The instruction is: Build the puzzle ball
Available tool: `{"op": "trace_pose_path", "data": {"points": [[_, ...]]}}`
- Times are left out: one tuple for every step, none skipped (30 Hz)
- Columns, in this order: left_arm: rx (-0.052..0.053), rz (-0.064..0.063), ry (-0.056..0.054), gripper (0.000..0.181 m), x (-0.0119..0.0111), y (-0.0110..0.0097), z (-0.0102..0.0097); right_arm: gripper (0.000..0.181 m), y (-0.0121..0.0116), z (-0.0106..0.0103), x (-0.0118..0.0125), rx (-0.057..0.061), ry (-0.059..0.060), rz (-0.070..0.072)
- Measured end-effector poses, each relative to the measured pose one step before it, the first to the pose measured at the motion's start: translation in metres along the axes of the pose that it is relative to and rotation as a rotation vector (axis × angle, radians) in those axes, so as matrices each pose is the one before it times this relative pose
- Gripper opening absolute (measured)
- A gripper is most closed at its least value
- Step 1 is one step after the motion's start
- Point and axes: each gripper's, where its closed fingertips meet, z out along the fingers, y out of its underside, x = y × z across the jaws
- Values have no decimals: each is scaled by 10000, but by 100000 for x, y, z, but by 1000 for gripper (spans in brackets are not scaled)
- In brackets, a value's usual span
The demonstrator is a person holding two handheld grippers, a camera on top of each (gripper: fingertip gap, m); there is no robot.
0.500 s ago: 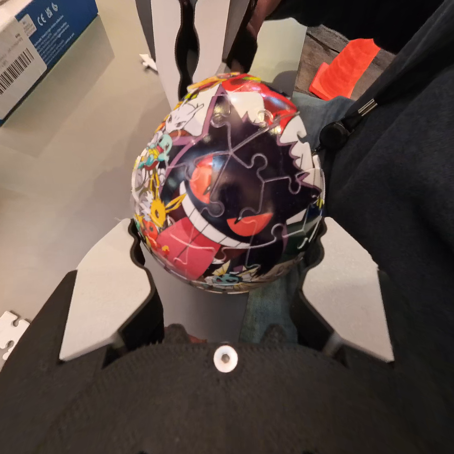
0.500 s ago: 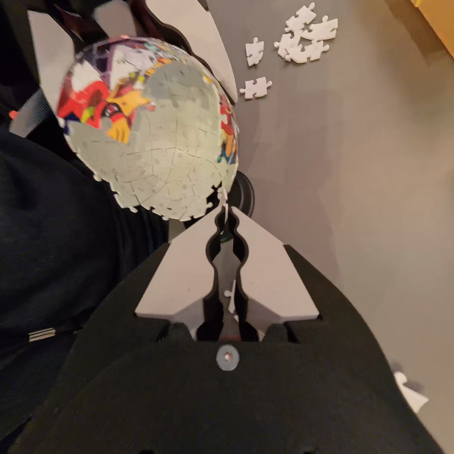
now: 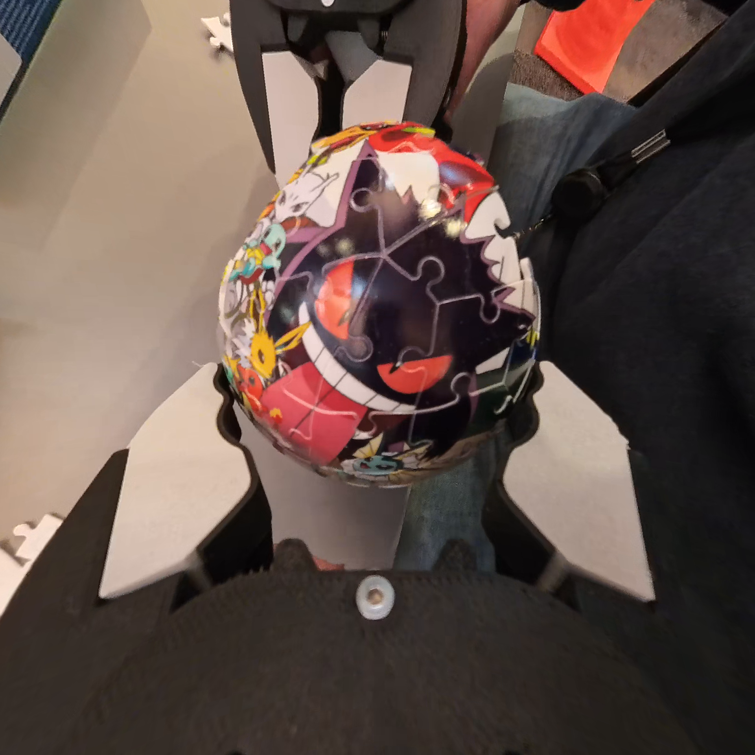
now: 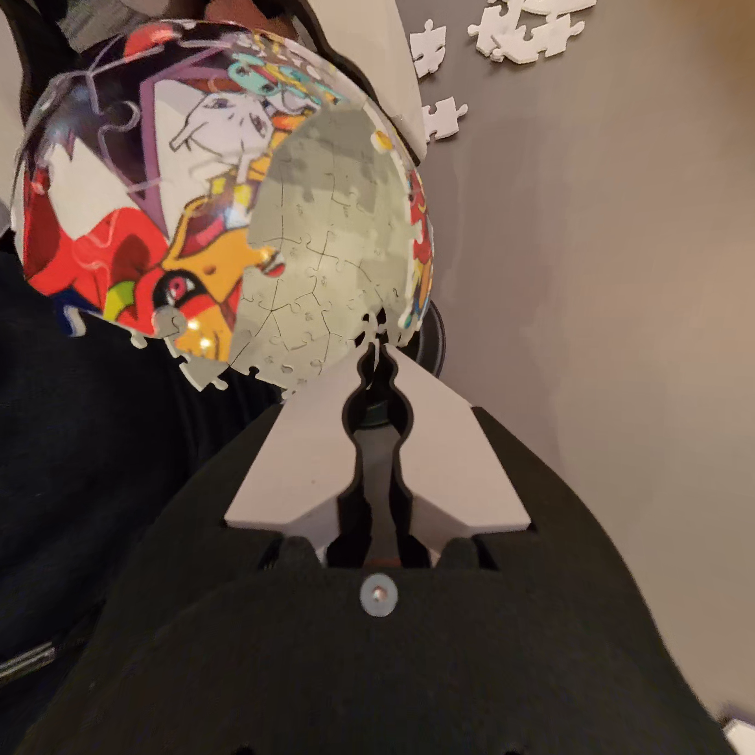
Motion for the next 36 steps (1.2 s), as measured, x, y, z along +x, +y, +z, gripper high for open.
{"op": "trace_pose_path", "data": {"points": [[-63, -22, -16, 131, -44, -24, 21, 0, -4, 57, 115, -4, 81, 25], [-58, -76, -7, 131, -48, -25, 28, 0, -19, 78, 39, 12, 18, 72], [-38, -12, 0, 131, -21, -24, 16, 0, -47, 89, -61, 35, -73, 100], [-23, 35, 3, 131, 4, -8, 31, 0, -52, 92, 48, 46, 11, 66], [-29, -38, 2, 131, -10, -8, 25, 0, 14, 107, 88, 1, 50, 16], [-29, -54, 0, 131, -34, -37, 22, 0, 14, 105, -11, 1, -3, -7], [-44, 31, -4, 131, 19, -21, 37, 0, 22, 98, 0, -2, -14, 21], [-47, 49, -10, 131, 17, -19, 42, 0, 42, 93, 28, -17, 9, -12], [-66, -11, -8, 131, 8, -16, 26, 1, 58, 94, 38, -37, 23, -40], [-61, 0, -4, 131, -5, -23, 26, 1, 41, 97, 35, -37, 28, -28], [-30, 49, -9, 131, 11, -33, 44, 1, 50, 78, -24, -32, 22, -47], [-11, 28, 4, 131, 19, -40, 38, 0, 85, 87, -28, -55, 35, -75], [-5, -27, 6, 131, -23, -39, 37, 1, 27, 84, 53, -3, 87, -75], [1, -6, 6, 131, -9, -29, 25, 1, 34, 49, 56, 1, 54, -21], [-3, 33, 9, 131, 21, -2, 24, 1, 20, 24, -23, 3, -10, -23], [-16, -6, 2, 131, -12, 2, 8, 1, -7, 23, 36, 20, 20, -45], [-19, 7, -20, 131, -47, 14, 1, 1, -12, 37, 51, 22, 48, -36], [-10, 21, 6, 131, 2, 13, -4, 1, 4, 53, 36, 3, 36, -46], [-17, -1, -6, 131, -18, 15, -11, 1, -8, 37, 51, 7, 33, -54], [-10, 0, -14, 131, -37, 15, -14, 1, -43, 35, 4, 23, 14, -36], [0, 4, 9, 131, -8, 9, -11, 1, 1, 42, -10, -10, 5, -27], [9, 11, 8, 131, -2, 6, -6, 2, 17, 33, 10, -15, 29, -54], [-2, -12, -11, 131, -39, 2, 2, 3, -29, 14, 1, 25, 27, -70], [-6, 5, -27, 131, -58, -5, -14, 6, -33, 5, -57, 24, -24, -17], [-17, 24, -30, 131, -66, 22, -15, 9, -37, -26, -42, 11, -20, 7], [-11, 31, -43, 131, -76, 9, -16, 12, -55, -74, -16, 14, -3, -29], [-20, 5, -19, 131, -59, 33, -15, 13, -90, -116, -3, 46, 17, -67], [2, -13, 9, 131, -19, 7, -3, 13, 17, -112, 62, -18, 53, -63], [-1, 5, 7, 131, 6, 15, 3, 15, 30, -155, 19, -32, 22, -40], [5, -13, -5, 131, -14, 4, -7, 17, -3, -174, -21, 2, -9, -13], [-4, -11, -6, 131, -10, 19, -2, 19, 2, -207, 58, 7, 35, -13], [-3, 6, -4, 131, 2, 12, -4, 19, 65, -258, 159, -40, 103, -52], [6, 10, -3, 131, 15, 3, -8, 22, 96, -332, 216, -63, 153, -83], [-10, 4, 6, 131, 34, 25, 5, 21, -14, -421, 154, 10, 114, -111], [13, 6, 0, 131, 20, -16, 3, 19, -29, -466, -58, 39, -27, -102], [6, -1, 7, 131, 10, 6, 7, 18, 143, -388, -188, -41, -108, -87]]}}
